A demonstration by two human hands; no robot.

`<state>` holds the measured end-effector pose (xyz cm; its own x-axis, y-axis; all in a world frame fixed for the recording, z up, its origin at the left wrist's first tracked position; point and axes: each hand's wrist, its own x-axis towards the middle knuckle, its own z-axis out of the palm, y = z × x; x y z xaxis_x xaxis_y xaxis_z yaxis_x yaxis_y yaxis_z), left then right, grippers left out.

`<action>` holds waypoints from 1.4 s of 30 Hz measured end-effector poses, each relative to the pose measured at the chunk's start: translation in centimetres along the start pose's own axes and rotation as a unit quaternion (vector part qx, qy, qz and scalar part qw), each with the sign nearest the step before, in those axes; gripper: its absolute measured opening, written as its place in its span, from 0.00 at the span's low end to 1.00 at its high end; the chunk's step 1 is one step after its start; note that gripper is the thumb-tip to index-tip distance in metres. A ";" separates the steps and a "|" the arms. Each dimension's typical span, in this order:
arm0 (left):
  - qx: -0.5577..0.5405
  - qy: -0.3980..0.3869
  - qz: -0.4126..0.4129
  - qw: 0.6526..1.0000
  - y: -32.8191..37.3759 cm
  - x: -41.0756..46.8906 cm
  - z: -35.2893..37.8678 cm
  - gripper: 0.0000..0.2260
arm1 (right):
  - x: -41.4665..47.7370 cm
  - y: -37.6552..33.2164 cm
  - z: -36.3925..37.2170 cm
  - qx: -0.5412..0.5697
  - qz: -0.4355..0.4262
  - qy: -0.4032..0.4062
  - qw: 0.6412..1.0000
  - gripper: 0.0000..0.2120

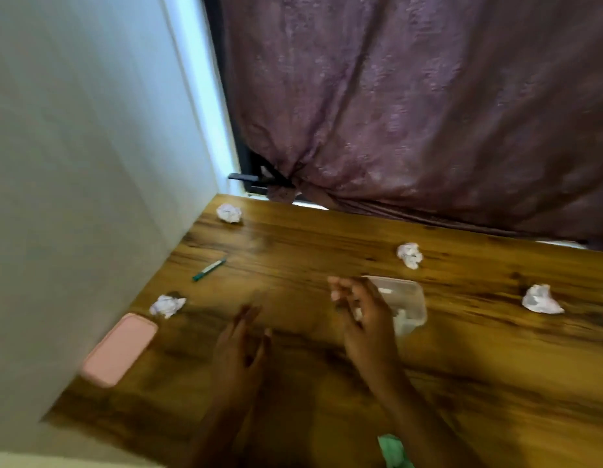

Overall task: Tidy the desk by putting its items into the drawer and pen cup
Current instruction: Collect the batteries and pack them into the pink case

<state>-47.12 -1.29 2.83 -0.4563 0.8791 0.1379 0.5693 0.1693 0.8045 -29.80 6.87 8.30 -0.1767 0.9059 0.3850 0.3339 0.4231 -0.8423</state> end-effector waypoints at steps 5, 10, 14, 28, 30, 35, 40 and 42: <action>0.055 0.215 -0.180 0.958 -5.9 -3.0 -7.6 0.34 | 0.2 -2.2 12.1 0.021 0.039 -0.278 0.960 0.10; -0.033 0.232 -0.241 0.942 -8.8 -3.0 -10.8 0.31 | 0.8 -6.2 21.0 -0.011 0.029 -0.421 0.907 0.14; -0.044 0.185 -0.296 0.936 -10.3 -2.4 -11.2 0.33 | 0.8 -7.7 25.4 -0.157 -0.029 -0.465 0.871 0.13; -0.153 0.338 -0.236 0.898 -6.4 -2.0 -11.9 0.21 | 0.4 -8.3 24.0 -0.067 0.048 -0.379 0.922 0.14; -0.167 0.342 -0.219 0.899 -4.9 -1.7 -11.7 0.22 | 1.0 -8.3 21.6 -0.006 0.091 -0.354 0.931 0.14; -0.276 0.294 -0.102 0.909 1.8 0.2 -9.5 0.17 | 2.9 -7.4 12.7 0.036 0.048 -0.203 0.977 0.11; -0.333 0.181 0.025 0.925 8.3 2.5 -4.2 0.14 | 3.9 -3.5 1.7 0.021 -0.016 -0.023 0.999 0.14; -0.362 0.122 0.042 0.923 9.5 3.4 -1.1 0.13 | 3.4 -1.4 -1.8 0.024 0.003 0.012 1.000 0.18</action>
<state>-44.03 2.81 11.64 -0.6219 0.7342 0.2722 0.0442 -0.3142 0.9483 -29.17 9.42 11.47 -0.1527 0.9087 0.3885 0.2897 0.4170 -0.8615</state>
